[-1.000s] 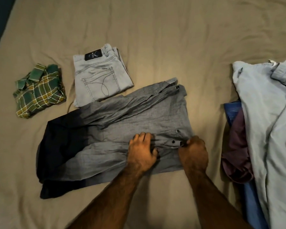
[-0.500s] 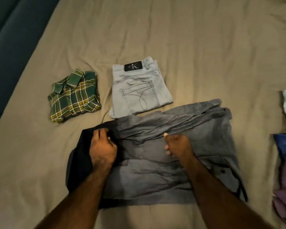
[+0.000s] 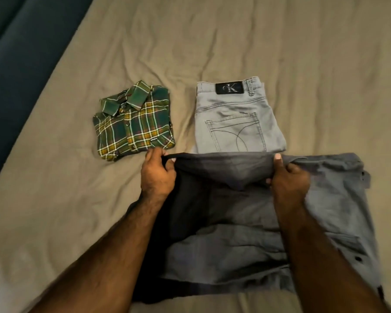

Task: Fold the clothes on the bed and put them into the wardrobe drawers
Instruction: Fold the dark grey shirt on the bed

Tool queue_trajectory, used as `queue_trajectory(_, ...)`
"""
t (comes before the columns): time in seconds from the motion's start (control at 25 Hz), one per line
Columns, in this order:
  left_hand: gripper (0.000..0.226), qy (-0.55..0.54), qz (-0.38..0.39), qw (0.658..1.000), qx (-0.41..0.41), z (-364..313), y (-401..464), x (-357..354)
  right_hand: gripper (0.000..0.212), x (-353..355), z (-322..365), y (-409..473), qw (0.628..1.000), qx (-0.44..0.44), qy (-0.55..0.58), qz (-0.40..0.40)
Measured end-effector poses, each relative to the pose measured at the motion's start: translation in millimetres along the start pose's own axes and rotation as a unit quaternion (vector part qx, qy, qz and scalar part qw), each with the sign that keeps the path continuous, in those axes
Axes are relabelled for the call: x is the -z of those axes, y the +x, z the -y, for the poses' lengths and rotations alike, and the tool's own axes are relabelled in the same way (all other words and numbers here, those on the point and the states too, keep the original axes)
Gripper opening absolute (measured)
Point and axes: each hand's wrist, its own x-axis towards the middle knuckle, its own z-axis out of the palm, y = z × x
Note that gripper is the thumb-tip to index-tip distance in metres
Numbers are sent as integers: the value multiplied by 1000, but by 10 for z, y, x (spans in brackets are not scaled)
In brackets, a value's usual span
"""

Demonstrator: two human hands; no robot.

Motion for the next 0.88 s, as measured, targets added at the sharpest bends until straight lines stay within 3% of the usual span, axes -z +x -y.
queue_trajectory(0.12, 33, 32, 10, 999, 1, -30, -140, -52, 67, 24, -71, -134, 990, -12, -139, -25)
queue_trajectory(0.2, 31, 60, -30, 997, -42, -22, -289, -57, 55, -10, -146, -176, 998, -29, -49, -24)
queue_trajectory(0.24, 23, 72, -40, 991, -103, -15, -388, -65, 43, -18, -222, -182, 999, -34, -19, -14)
queue_trajectory(0.32, 10, 58, 25, 966, -252, -37, -662, -195, 23, 97, -354, -178, 999, -10, -38, -6)
queue_trajectory(0.44, 14, 59, 155, 913, -373, -175, -1012, -486, 41, 478, -401, -70, 993, 13, -115, -2)
queue_trajectory(0.56, 13, 54, 124, 931, -340, -536, -943, -724, 53, 714, -287, 134, 986, 33, -160, -33)
queue_trajectory(0.68, 13, 48, 118, 939, -321, -961, -711, -875, 35, 752, -290, 243, 983, 111, -144, -2)
queue_trajectory(0.8, 21, 47, 162, 943, -287, -1401, -520, -1152, 16, 788, -312, 311, 980, 145, -136, 14)
queue_trajectory(0.88, 31, 78, 235, 933, -262, -1716, -423, -1300, 15, 771, -277, 369, 983, 133, -124, 38)
